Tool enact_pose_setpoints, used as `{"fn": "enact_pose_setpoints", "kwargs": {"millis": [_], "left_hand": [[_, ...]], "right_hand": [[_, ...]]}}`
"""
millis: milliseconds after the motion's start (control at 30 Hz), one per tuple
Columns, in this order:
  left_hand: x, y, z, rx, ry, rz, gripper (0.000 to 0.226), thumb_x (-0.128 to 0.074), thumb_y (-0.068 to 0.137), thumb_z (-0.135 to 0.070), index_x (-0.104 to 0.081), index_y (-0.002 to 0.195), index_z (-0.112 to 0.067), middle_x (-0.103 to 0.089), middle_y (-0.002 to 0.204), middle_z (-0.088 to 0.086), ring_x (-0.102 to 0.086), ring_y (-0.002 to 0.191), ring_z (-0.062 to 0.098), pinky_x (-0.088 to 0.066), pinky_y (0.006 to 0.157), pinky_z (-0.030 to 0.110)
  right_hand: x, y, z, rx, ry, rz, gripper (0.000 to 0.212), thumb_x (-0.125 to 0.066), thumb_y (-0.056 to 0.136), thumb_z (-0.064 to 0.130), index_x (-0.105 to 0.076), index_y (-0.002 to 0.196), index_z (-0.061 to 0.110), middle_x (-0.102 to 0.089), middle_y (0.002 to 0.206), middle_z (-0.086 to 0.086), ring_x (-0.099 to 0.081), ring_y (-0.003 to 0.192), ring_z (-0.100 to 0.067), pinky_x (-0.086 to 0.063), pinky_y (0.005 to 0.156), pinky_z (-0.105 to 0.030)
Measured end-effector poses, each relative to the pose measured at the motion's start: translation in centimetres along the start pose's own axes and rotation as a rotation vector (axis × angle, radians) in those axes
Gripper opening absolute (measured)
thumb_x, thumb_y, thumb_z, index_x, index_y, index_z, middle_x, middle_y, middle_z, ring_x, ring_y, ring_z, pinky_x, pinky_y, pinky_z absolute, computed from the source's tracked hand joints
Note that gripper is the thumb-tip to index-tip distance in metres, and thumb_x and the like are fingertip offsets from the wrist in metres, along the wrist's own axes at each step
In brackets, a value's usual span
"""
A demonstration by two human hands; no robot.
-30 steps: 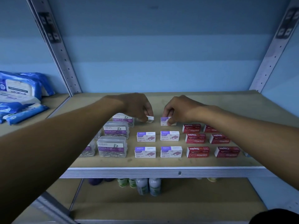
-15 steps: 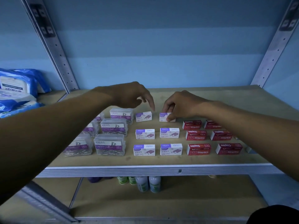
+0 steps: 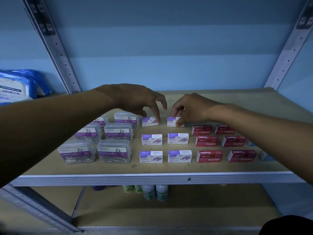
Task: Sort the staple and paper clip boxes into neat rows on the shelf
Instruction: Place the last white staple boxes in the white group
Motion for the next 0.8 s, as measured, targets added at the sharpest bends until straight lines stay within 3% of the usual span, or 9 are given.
{"fn": "enact_pose_setpoints", "kwargs": {"millis": [67,233,333,533,667,800], "left_hand": [[0.0,0.5,-0.2,-0.074,0.046,-0.042,0.051,-0.075,0.082,-0.023,-0.06,0.121,-0.054,-0.04,0.144,-0.014,-0.038,0.098,-0.008,-0.053,0.083,0.029],[-1.0,1.2,0.6,-0.06,-0.011,-0.059,0.043,-0.076,0.082,-0.024,-0.066,0.117,-0.048,-0.049,0.14,-0.014,-0.051,0.119,0.007,-0.051,0.09,0.031],[-1.0,1.2,0.9,-0.017,-0.071,-0.075,0.037,-0.076,0.083,-0.028,-0.068,0.113,-0.047,-0.059,0.127,-0.02,-0.056,0.111,0.004,-0.049,0.09,0.027],[-0.5,1.1,0.9,0.088,-0.166,-0.079,0.023,-0.076,0.079,-0.044,-0.072,0.101,-0.045,-0.066,0.105,-0.022,-0.056,0.096,0.001,-0.05,0.087,0.032],[-0.8,0.9,1.0,0.196,-0.211,-0.052,0.031,-0.071,0.072,-0.064,-0.073,0.094,-0.041,-0.069,0.093,-0.024,-0.06,0.09,-0.002,-0.054,0.083,0.034],[-0.8,0.4,0.4,0.255,-0.266,-0.031,0.03,-0.071,0.073,-0.064,-0.073,0.085,-0.037,-0.071,0.077,-0.022,-0.065,0.075,-0.001,-0.057,0.076,0.034]], "right_hand": [[0.0,0.1,0.0,0.002,-0.002,0.0,0.023,-0.086,0.077,0.024,-0.079,0.098,0.028,-0.068,0.089,0.02,-0.061,0.086,0.001,-0.046,0.07,-0.021],[-0.1,0.1,-0.2,0.005,0.002,-0.008,0.024,-0.086,0.077,0.025,-0.079,0.1,0.027,-0.07,0.091,0.017,-0.062,0.09,-0.002,-0.046,0.07,-0.02],[0.0,0.1,-0.2,0.007,-0.011,-0.019,0.025,-0.086,0.076,0.025,-0.079,0.1,0.026,-0.07,0.091,0.017,-0.063,0.091,-0.003,-0.046,0.071,-0.02],[0.0,-0.2,0.2,0.004,-0.01,-0.02,0.024,-0.086,0.076,0.024,-0.079,0.1,0.026,-0.071,0.093,0.014,-0.064,0.093,-0.006,-0.052,0.08,-0.025],[-0.1,-0.5,0.4,-0.004,-0.006,-0.002,0.024,-0.086,0.076,0.025,-0.079,0.099,0.028,-0.068,0.089,0.018,-0.064,0.092,-0.004,-0.052,0.082,-0.026],[0.0,-0.7,0.6,-0.003,-0.009,0.007,0.023,-0.085,0.077,0.026,-0.079,0.099,0.029,-0.067,0.088,0.019,-0.063,0.09,-0.003,-0.051,0.079,-0.024]]}}
Point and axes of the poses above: each hand's wrist, its own y-axis towards the middle knuckle, its own x-axis out of the back of the hand, z = x × y, the point moved 8 cm from there along y, towards the middle knuckle
